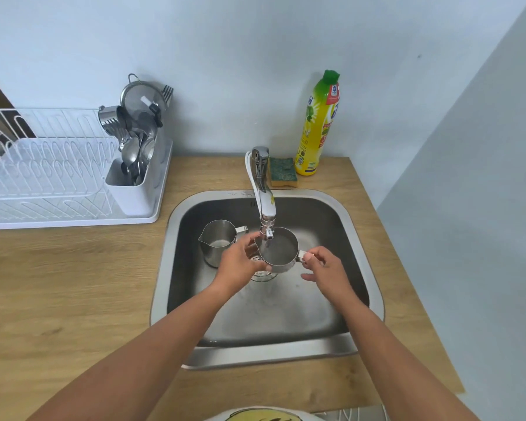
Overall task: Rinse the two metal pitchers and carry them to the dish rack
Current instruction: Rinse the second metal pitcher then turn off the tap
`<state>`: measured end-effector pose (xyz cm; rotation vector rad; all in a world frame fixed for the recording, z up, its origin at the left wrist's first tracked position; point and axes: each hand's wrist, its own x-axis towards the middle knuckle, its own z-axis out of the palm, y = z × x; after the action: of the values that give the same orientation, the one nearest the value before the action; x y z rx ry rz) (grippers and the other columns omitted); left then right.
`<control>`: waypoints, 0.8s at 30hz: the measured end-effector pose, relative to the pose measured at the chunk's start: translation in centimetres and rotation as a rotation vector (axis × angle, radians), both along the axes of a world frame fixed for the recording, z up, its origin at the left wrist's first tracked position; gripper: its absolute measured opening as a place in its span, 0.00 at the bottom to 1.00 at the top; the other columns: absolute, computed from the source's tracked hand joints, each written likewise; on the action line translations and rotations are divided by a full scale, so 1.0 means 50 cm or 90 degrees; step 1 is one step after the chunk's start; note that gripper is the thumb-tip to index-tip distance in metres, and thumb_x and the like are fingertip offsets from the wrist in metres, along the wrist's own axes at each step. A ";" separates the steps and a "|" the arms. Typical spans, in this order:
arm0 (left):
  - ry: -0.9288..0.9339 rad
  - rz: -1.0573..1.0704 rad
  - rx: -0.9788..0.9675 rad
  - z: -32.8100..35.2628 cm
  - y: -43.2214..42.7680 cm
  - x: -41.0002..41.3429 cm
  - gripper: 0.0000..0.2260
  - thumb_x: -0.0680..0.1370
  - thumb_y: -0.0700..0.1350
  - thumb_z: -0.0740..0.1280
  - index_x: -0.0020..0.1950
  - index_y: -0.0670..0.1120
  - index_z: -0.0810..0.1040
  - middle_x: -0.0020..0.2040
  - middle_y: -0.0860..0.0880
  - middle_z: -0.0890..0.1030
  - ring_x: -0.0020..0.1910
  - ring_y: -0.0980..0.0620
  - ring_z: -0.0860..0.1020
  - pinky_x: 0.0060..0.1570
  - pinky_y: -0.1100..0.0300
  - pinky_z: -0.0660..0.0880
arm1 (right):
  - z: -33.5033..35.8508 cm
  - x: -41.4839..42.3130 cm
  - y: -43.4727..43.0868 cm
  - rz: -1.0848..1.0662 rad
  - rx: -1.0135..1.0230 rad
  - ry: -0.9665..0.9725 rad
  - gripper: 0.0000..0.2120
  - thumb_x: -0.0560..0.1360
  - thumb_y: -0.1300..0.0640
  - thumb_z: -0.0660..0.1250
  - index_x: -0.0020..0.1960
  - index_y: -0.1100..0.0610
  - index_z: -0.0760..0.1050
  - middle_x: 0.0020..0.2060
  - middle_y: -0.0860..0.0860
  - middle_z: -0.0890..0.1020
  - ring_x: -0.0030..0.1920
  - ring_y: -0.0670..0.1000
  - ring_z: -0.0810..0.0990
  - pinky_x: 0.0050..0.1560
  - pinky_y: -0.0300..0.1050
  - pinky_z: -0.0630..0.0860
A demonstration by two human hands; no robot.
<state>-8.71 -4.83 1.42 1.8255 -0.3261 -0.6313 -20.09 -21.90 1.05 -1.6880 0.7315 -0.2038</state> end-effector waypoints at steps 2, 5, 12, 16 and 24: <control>-0.067 0.019 0.037 0.020 0.008 -0.001 0.33 0.63 0.34 0.79 0.65 0.53 0.77 0.56 0.57 0.82 0.57 0.60 0.78 0.55 0.69 0.71 | -0.011 0.014 0.012 -0.013 0.055 -0.020 0.10 0.80 0.61 0.62 0.41 0.57 0.75 0.46 0.56 0.77 0.47 0.52 0.79 0.51 0.50 0.82; -0.193 0.021 0.123 0.038 0.028 -0.001 0.33 0.66 0.41 0.80 0.68 0.55 0.74 0.60 0.56 0.80 0.60 0.59 0.75 0.55 0.64 0.70 | -0.024 0.034 0.031 -0.022 0.149 -0.043 0.09 0.81 0.62 0.62 0.42 0.57 0.75 0.47 0.58 0.78 0.51 0.54 0.79 0.53 0.52 0.82; -0.284 0.025 0.162 0.057 0.077 -0.011 0.31 0.66 0.51 0.79 0.68 0.57 0.74 0.62 0.56 0.78 0.60 0.56 0.76 0.59 0.57 0.76 | -0.039 0.052 0.070 0.026 0.268 -0.019 0.07 0.83 0.57 0.59 0.51 0.58 0.75 0.48 0.60 0.81 0.48 0.58 0.84 0.45 0.49 0.83; -0.242 0.046 0.176 0.048 0.100 -0.018 0.30 0.65 0.57 0.78 0.65 0.57 0.75 0.56 0.59 0.76 0.54 0.58 0.77 0.56 0.59 0.76 | -0.038 0.047 0.088 0.078 0.276 0.052 0.10 0.83 0.53 0.57 0.54 0.58 0.73 0.43 0.60 0.81 0.43 0.61 0.85 0.38 0.50 0.82; -0.016 0.047 0.128 -0.029 0.109 -0.033 0.30 0.59 0.53 0.81 0.59 0.52 0.79 0.49 0.54 0.85 0.52 0.58 0.82 0.61 0.53 0.76 | -0.033 0.032 0.032 0.058 0.160 0.128 0.07 0.80 0.56 0.65 0.48 0.59 0.76 0.41 0.59 0.76 0.35 0.60 0.81 0.34 0.49 0.83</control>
<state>-10.35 0.62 -0.04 2.0294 -0.2169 -0.6069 -18.51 -20.30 -0.59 -1.5098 0.7921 0.1199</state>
